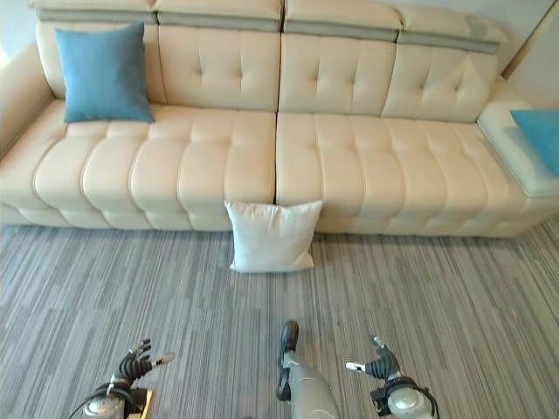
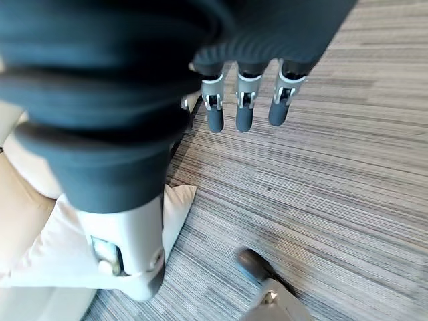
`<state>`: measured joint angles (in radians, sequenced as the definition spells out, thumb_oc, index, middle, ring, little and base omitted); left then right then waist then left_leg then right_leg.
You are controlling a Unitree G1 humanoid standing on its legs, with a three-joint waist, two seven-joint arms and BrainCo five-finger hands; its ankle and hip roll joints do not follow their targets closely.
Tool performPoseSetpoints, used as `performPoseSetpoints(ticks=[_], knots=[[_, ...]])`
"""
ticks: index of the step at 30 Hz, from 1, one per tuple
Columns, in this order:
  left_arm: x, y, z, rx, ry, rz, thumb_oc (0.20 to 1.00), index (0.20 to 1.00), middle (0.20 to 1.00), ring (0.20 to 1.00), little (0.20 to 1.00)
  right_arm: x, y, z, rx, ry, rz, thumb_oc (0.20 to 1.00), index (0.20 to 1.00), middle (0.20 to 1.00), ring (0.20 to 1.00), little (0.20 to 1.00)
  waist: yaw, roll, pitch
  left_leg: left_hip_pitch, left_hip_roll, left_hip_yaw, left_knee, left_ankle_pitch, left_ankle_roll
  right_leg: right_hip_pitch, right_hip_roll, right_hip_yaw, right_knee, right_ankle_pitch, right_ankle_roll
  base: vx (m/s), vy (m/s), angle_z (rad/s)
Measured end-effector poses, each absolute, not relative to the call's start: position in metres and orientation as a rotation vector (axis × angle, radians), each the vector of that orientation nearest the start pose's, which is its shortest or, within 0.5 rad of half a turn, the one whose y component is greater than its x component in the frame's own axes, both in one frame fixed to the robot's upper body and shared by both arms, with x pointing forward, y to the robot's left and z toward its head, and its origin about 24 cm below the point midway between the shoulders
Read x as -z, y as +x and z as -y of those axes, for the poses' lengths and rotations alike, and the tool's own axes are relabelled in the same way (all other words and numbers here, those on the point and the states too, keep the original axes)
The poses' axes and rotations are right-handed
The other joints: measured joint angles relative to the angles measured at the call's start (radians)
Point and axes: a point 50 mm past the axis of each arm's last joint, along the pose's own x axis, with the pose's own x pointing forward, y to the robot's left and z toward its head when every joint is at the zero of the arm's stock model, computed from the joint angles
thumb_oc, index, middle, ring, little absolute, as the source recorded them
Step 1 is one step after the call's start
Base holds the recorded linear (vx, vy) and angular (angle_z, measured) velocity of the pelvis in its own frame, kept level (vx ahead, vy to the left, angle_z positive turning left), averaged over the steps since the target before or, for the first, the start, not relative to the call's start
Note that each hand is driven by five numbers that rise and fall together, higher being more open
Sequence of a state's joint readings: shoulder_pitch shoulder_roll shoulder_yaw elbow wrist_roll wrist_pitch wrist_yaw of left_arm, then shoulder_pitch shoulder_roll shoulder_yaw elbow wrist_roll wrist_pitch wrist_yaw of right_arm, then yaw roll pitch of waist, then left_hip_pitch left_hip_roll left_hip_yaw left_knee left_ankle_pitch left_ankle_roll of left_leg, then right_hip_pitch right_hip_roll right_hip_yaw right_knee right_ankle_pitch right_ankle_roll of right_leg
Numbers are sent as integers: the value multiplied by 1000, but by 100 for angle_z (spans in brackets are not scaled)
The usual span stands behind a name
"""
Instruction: Pick up all the scattered cushions and arrange them neatly on the sofa.
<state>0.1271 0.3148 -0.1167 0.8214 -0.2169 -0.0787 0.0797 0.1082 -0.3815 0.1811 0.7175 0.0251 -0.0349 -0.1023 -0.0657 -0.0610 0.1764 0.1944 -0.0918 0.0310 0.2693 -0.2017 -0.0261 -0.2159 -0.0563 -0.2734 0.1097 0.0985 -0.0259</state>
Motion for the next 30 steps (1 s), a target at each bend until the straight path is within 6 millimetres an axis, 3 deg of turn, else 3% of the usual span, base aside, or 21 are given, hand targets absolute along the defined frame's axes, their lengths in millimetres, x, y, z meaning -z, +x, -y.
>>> performPoseSetpoints(ticks=[2, 3, 4, 5, 7, 10, 11, 12, 13, 17, 19, 20, 21, 24, 26, 27, 30], knots=[[126, 128, -245, -193, 160, -861, 1000, 1000, 1000, 1000, 1000, 105, 153, 256, 73, -429, -781, 1000, 1000, 1000, 1000, 1000, 5, 7, -1, -126, 34, 42, 287, 1, -12, 31, 17, 4, -25, 20, -68, 302, -266, 0], [126, 127, -245, -200, 154, -862, 1000, 1000, 1000, 1000, 1000, 98, 166, 258, 73, -440, -743, 1000, 1000, 1000, 1000, 1000, 19, 30, -3, -221, 95, 66, 450, 14, -17, 55, 63, 28, -31, -27, -123, 333, -183, -45], [124, 129, -248, -201, 161, -854, 1000, 1000, 1000, 1000, 1000, 96, 171, 258, 75, -443, -732, 1000, 1000, 1000, 1000, 1000, 29, 29, -2, -255, 135, 99, 508, 13, -16, 60, 79, 39, -35, -19, -118, 356, -115, -76], [122, 134, -251, -202, 171, -844, 1000, 1000, 1000, 1000, 1000, 92, 179, 256, 71, -444, -706, 1000, 1000, 1000, 1000, 1000, 49, 14, 7, -281, 153, 118, 486, 13, -23, 74, 89, 63, -38, -13, -114, 338, -54, -66], [119, 141, -252, -201, 174, -821, 1000, 1000, 1000, 1000, 1000, 88, 187, 255, 74, -447, -682, 1000, 1000, 1000, 1000, 1000, 48, -11, 27, -306, 154, 118, 383, 14, -23, 123, 87, 97, -60, -26, -116, 320, -8, -46], [113, 154, -249, -187, 175, -777, 1000, 1000, 1000, 1000, 1000, 87, 187, 259, 95, -432, -681, 1000, 1000, 1000, 1000, 1000, 45, -22, 47, -364, 175, 161, 117, 34, -35, 214, 85, 109, -122, -44, -100, 273, 52, -25], [111, 156, -249, -186, 175, -769, 1000, 1000, 1000, 1000, 1000, 86, 187, 260, 103, -429, -681, 1000, 1000, 1000, 1000, 1000, 41, -20, 50, -379, 174, 168, 38, 55, -41, 229, 85, 108, -144, -52, -82, 263, 50, -12], [110, 160, -248, -182, 173, -756, 1000, 1000, 1000, 1000, 1000, 87, 185, 263, 112, -432, -688, 1000, 1000, 1000, 1000, 1000, 41, -15, 62, -388, 177, 170, -38, 94, -39, 247, 89, 107, -154, -48, -88, 386, 86, 7], [111, 159, -246, -182, 169, -761, 1000, 1000, 1000, 1000, 1000, 92, 178, 266, 122, -435, -722, 1000, 1000, 1000, 1000, 1000, 41, -1, 78, -419, 178, 170, -129, 183, -65, 301, 93, 110, -191, -72, -59, 402, 115, 6], [117, 148, -245, -186, 160, -800, 1000, 1000, 1000, 1000, 1000, 96, 173, 268, 133, -438, -757, 1000, 1000, 1000, 1000, 1000, 55, 24, 90, -430, 177, 169, -207, 277, -63, 372, 102, 140, -190, -105, -43, 329, 162, -18], [122, 136, -246, -195, 157, -835, 1000, 1000, 1000, 1000, 1000, 94, 173, 269, 143, -433, -749, 1000, 1000, 1000, 1000, 1000, 63, 45, 85, -386, 171, 157, -223, 285, -38, 406, 101, 178, -181, -142, -18, 344, 239, -60], [124, 130, -247, -198, 159, -856, 1000, 1000, 1000, 1000, 1000, 95, 171, 268, 149, -426, -751, 1000, 1000, 1000, 1000, 1000, 74, 41, 81, -343, 149, 151, -245, 333, 19, 407, 82, 208, -142, -180, 2, 256, 219, -57], [124, 128, -248, -200, 161, -862, 1000, 1000, 1000, 1000, 1000, 96, 169, 268, 144, -424, -757, 1000, 1000, 1000, 1000, 1000, 75, 36, 78, -334, 137, 162, -248, 328, 32, 402, 66, 212, -115, -200, 21, 219, 232, -54], [117, 143, -252, -189, 179, -821, 1000, 1000, 1000, 1000, 1000, 95, 169, 265, 139, -409, -746, 1000, 1000, 1000, 1000, 1000, 71, 23, 72, -275, 96, 195, -295, 327, 115, 315, 11, 210, 127, -271, 102, 87, 166, -21], [111, 153, -256, -187, 196, -792, 1000, 1000, 1000, 1000, 1000, 94, 173, 260, 120, -417, -726, 1000, 1000, 1000, 1000, 1000, 72, 22, 73, -251, 86, 193, -294, 293, 135, 209, -22, 201, 330, -307, 131, 103, 91, -25], [108, 158, -259, -189, 205, -778, 1000, 1000, 1000, 1000, 1000, 93, 176, 256, 106, -418, -717, 1000, 1000, 1000, 1000, 1000, 70, 22, 75, -238, 80, 194, -300, 280, 152, 158, -42, 186, 408, -320, 127, 160, 46, -13], [104, 161, -264, -196, 220, -757, 1000, 1000, 1000, 1000, 1000, 92, 178, 248, 78, -412, -702, 1000, 1000, 1000, 1000, 1000, 67, 18, 75, -190, 70, 192, -318, 272, 133, 100, -62, 178, 348, -332, 129, 143, -4, 11]])
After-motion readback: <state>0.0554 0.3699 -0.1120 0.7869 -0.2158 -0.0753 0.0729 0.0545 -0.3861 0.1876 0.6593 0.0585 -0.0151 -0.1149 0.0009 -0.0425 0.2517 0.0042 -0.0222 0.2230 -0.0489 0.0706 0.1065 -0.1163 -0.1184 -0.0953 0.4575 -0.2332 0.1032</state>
